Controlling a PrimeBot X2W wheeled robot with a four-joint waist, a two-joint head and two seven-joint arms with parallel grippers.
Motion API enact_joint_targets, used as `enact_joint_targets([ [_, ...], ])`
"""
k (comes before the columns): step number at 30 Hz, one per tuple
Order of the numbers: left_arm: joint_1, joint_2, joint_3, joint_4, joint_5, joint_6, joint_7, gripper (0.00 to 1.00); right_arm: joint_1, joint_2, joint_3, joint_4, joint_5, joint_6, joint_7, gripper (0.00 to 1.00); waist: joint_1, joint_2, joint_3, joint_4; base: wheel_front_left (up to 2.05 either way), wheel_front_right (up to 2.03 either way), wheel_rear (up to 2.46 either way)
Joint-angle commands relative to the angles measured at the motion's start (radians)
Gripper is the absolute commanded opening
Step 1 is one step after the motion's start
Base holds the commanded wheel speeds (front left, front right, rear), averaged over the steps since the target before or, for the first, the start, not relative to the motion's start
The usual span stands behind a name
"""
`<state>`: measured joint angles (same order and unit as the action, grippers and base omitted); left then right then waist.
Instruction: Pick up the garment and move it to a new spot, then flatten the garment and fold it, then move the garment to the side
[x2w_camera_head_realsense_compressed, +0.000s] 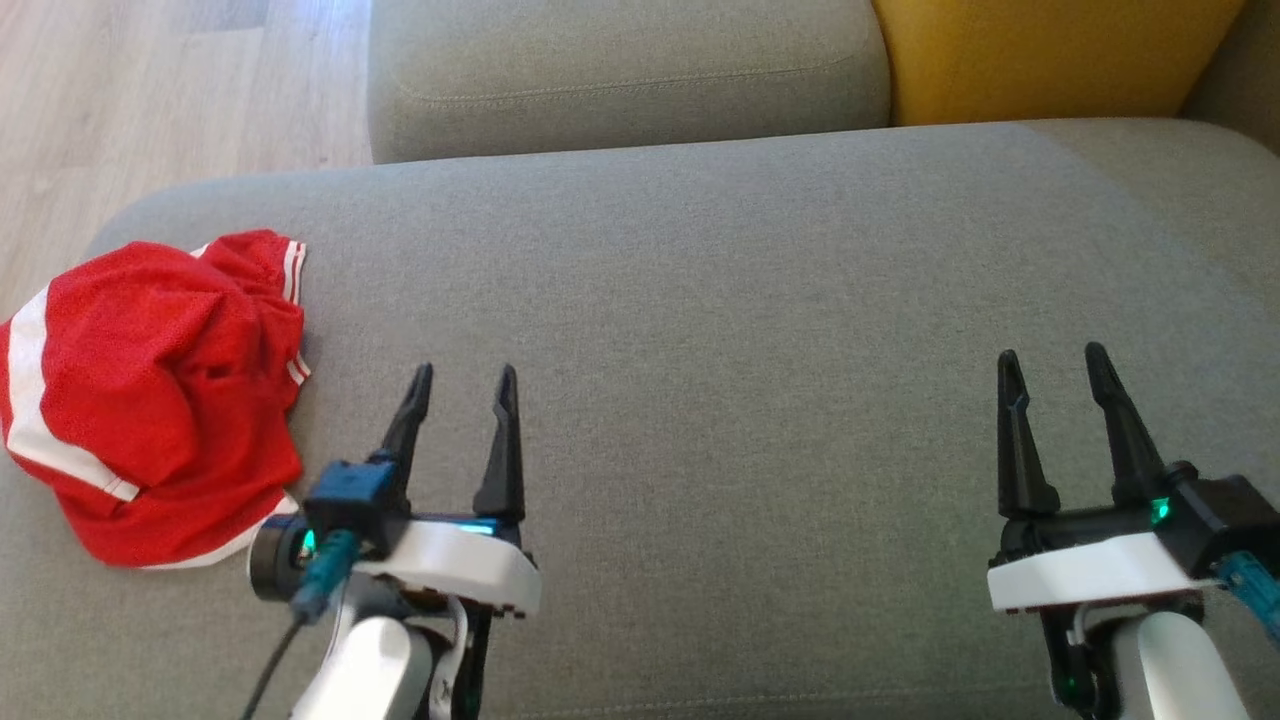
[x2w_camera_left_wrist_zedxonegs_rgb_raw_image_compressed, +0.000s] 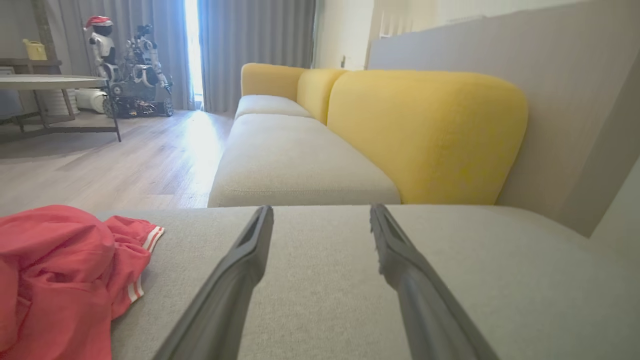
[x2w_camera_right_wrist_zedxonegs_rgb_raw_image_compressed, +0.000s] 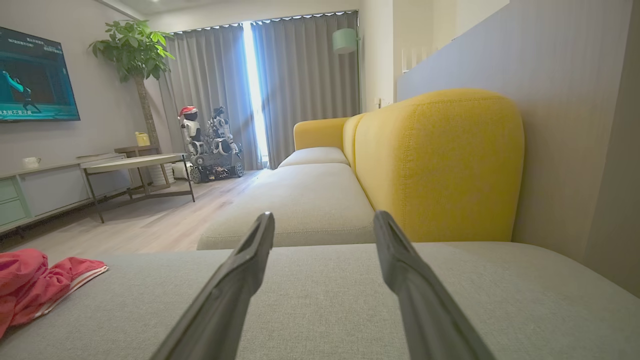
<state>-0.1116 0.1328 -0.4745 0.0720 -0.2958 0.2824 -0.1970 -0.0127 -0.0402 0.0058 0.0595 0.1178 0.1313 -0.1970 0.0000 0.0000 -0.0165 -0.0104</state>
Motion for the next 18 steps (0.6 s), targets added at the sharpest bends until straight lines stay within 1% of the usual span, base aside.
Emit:
enact_joint_targets([
  [1, -0.04, -0.011, 0.05, -0.051, -0.005, -0.003, -0.018, 1.0, -0.051, -0.009, 0.029, -0.04, -0.02, 0.0, -0.018, 1.0, 0.0, 0.0, -0.002, -0.001, 0.0, 0.0, 0.0],
  [3, -0.025, -0.029, 0.084, -0.056, -0.021, -0.02, -0.024, 1.0, -0.048, -0.009, 0.027, -0.033, -0.014, 0.0, -0.024, 1.0, 0.0, 0.0, -0.004, -0.001, 0.0, 0.0, 0.0],
  [6, 0.004, -0.054, 0.138, -0.032, -0.034, -0.045, -0.033, 1.0, -0.042, -0.009, 0.034, -0.013, 0.025, -0.001, -0.029, 1.0, 0.0, 0.0, -0.008, -0.001, 0.0, 0.0, 0.0],
  [9, 0.018, -0.065, 0.152, -0.001, 0.013, -0.073, -0.042, 1.0, -0.038, -0.009, 0.035, 0.008, 0.068, -0.001, -0.028, 1.0, 0.0, 0.0, -0.014, 0.0, 0.0, 0.0, 0.0],
  [12, 0.029, -0.073, 0.156, 0.027, 0.058, -0.087, -0.05, 1.0, -0.037, -0.01, 0.032, 0.024, 0.095, -0.001, -0.031, 1.0, 0.0, 0.0, -0.019, 0.003, 0.0, 0.0, 0.0],
  [18, 0.026, -0.08, 0.157, 0.05, 0.13, -0.094, -0.065, 1.0, -0.045, -0.01, 0.037, 0.035, 0.044, -0.001, -0.042, 1.0, 0.0, 0.0, -0.023, 0.009, 0.0, 0.0, 0.0],
])
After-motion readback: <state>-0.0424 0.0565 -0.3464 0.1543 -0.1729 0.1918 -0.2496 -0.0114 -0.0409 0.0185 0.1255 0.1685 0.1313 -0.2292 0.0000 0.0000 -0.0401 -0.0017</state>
